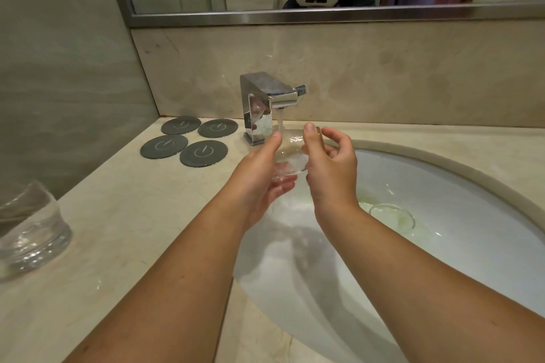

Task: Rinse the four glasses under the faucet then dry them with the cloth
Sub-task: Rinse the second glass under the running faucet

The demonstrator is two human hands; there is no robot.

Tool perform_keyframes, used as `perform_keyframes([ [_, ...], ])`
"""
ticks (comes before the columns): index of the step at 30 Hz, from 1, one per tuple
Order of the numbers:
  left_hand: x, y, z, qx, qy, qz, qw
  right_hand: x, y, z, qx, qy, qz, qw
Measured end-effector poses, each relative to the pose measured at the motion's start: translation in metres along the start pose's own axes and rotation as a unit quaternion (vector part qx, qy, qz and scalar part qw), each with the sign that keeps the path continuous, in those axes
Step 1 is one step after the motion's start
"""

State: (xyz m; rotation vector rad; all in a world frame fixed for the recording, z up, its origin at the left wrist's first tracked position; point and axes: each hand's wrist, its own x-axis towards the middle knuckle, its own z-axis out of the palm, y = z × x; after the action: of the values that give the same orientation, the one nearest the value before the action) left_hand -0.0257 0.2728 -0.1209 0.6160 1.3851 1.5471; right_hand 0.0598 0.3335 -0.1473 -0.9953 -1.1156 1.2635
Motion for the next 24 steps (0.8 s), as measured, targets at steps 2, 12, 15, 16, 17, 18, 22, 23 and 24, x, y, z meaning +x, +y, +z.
perform_keyframes([
  [2,0.0002,0.0013,-0.0007,-0.011,0.010,0.023,1.000,0.0005,0.0002,-0.0001,0.003,-0.009,0.027,1.000],
  [12,0.0005,0.0002,0.0013,-0.008,0.011,0.099,0.995,0.0092,0.0053,-0.0065,0.079,-0.044,0.181,0.979],
  [15,0.0016,-0.0003,0.0020,-0.014,0.001,0.103,0.995,0.0093,0.0028,-0.0063,0.119,-0.033,0.179,0.976],
  [16,0.0019,-0.0006,0.0024,-0.014,-0.002,0.103,0.995,0.0094,0.0022,-0.0066,0.121,-0.030,0.175,0.977],
  [17,0.0020,-0.0009,0.0031,-0.012,-0.003,0.099,0.995,0.0092,0.0013,-0.0070,0.119,-0.025,0.169,0.978],
  [18,0.0024,-0.0017,0.0034,-0.005,-0.003,0.094,0.996,0.0091,0.0006,-0.0072,0.115,-0.020,0.163,0.980],
  [22,0.0005,-0.0033,0.0041,0.035,-0.011,0.065,0.997,0.0078,-0.0003,-0.0066,0.102,-0.011,0.133,0.986],
  [23,0.0002,-0.0036,0.0041,0.044,-0.009,0.062,0.997,0.0077,0.0002,-0.0062,0.100,-0.012,0.124,0.987],
  [24,-0.0003,-0.0035,0.0044,0.044,-0.004,0.064,0.997,0.0076,0.0004,-0.0060,0.097,-0.012,0.117,0.988],
])
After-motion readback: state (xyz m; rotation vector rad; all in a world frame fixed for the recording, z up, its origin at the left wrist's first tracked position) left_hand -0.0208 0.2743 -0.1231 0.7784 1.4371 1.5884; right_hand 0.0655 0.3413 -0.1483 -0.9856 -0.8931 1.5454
